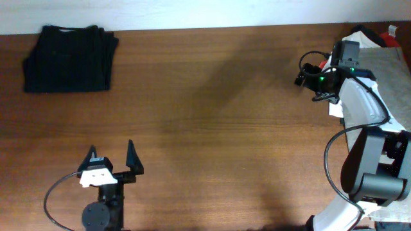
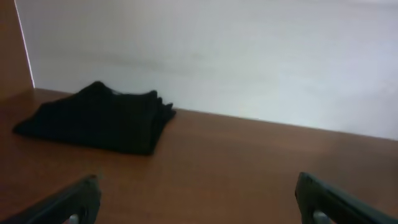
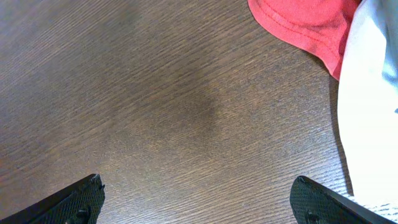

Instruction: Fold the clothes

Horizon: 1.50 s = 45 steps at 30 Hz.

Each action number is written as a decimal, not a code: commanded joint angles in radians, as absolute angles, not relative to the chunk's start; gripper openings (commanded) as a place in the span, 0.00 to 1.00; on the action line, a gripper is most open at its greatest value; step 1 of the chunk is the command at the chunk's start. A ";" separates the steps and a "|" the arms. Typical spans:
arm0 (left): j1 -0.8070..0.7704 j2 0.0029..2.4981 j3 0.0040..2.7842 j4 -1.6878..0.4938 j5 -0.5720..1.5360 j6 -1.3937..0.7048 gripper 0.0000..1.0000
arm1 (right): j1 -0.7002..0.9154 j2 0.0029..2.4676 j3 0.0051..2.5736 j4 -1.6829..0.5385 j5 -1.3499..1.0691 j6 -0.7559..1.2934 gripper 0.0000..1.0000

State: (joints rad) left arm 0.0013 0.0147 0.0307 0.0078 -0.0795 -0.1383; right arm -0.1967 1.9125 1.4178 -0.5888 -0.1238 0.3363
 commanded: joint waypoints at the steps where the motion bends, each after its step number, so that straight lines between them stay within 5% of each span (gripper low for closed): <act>1: 0.032 0.005 0.008 -0.076 -0.103 -0.128 1.00 | -0.198 1.906 1.428 -0.586 -0.120 0.337 0.99; 17: 0.051 0.005 0.008 -0.072 -0.101 -0.129 1.00 | -0.188 1.877 1.427 -0.587 -0.120 0.337 0.99; 29: 0.051 0.005 0.008 -0.072 -0.101 -0.129 0.99 | -0.085 0.909 1.425 -0.602 -0.106 0.296 0.99; 32: 0.051 0.005 0.008 -0.072 -0.101 -0.129 1.00 | -0.085 0.844 1.408 -0.738 -0.099 0.185 0.99; 40: 0.051 0.005 0.008 -0.072 -0.101 -0.129 1.00 | 0.020 0.202 0.555 -0.360 -0.097 0.115 0.99; 45: 0.051 0.005 0.008 -0.072 -0.101 -0.129 1.00 | 0.026 0.003 0.187 -0.086 -0.112 0.116 0.99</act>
State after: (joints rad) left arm 0.0463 0.0116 0.0120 -0.0704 -0.0879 -0.1383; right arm 0.0166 0.0219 0.2642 -0.1696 -0.1055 0.1215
